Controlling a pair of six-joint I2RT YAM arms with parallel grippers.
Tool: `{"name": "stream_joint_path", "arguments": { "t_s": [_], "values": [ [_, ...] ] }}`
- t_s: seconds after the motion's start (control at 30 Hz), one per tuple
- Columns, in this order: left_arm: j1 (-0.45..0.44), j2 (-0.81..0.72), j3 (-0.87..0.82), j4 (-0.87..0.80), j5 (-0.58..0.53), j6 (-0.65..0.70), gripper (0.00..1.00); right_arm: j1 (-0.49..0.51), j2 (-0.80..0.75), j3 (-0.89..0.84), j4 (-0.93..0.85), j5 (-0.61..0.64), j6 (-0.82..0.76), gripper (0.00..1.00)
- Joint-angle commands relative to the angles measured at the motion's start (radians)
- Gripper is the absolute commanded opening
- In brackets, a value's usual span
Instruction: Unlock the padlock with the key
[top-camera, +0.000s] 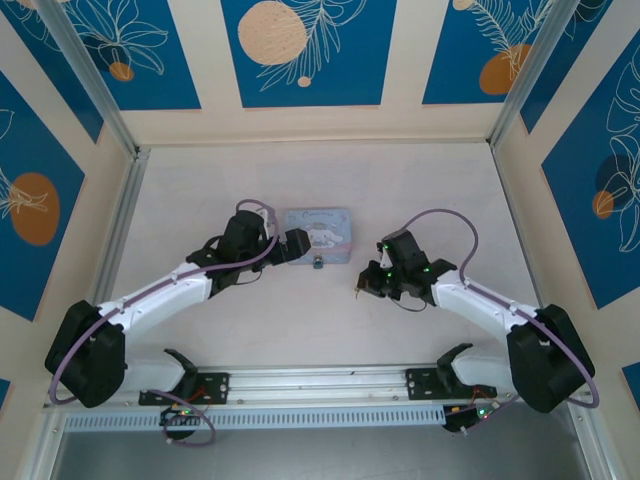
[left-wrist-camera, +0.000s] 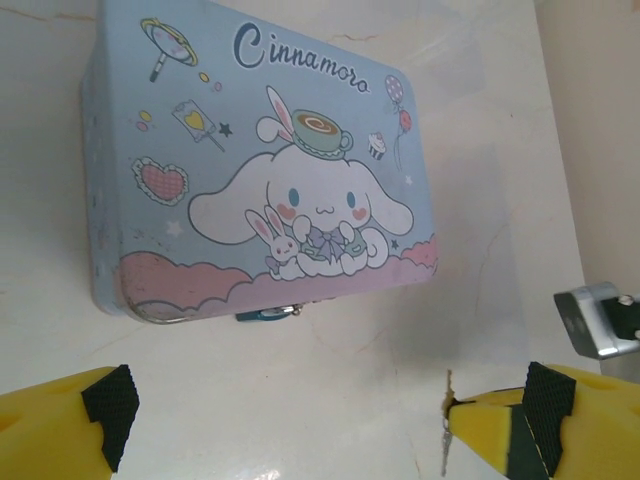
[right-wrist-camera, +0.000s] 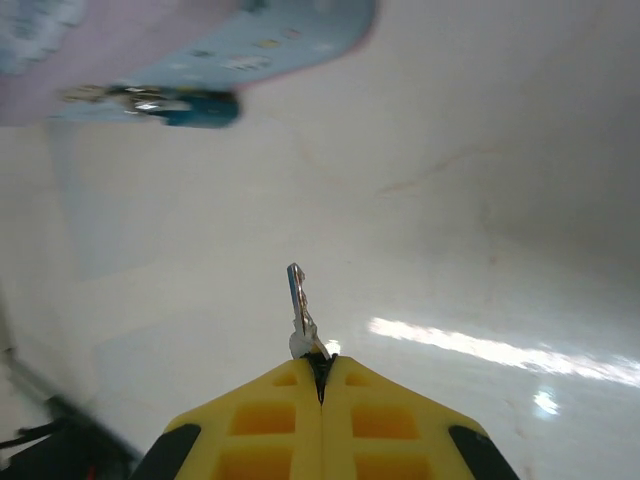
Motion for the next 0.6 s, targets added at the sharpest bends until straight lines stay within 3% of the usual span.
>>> {"name": "stream_joint_path", "arguments": {
  "t_s": [0.0,0.13,0.23,0.57],
  "values": [
    [0.010,0.001,0.006,0.016,-0.005,-0.058,1.00,-0.050,-0.045,-0.031,0.203,-0.267,-0.070,0.00],
    [0.011,0.077,0.034,0.115,0.149,-0.149,1.00,-0.101,-0.062,-0.027,0.317,-0.455,-0.100,0.00],
    [0.011,0.139,0.067,0.168,0.228,-0.219,0.98,-0.114,-0.040,0.005,0.344,-0.524,-0.124,0.00],
    [0.006,0.216,0.178,0.168,0.300,-0.224,0.83,-0.108,0.080,0.095,0.350,-0.547,-0.139,0.00]
  ]
}}
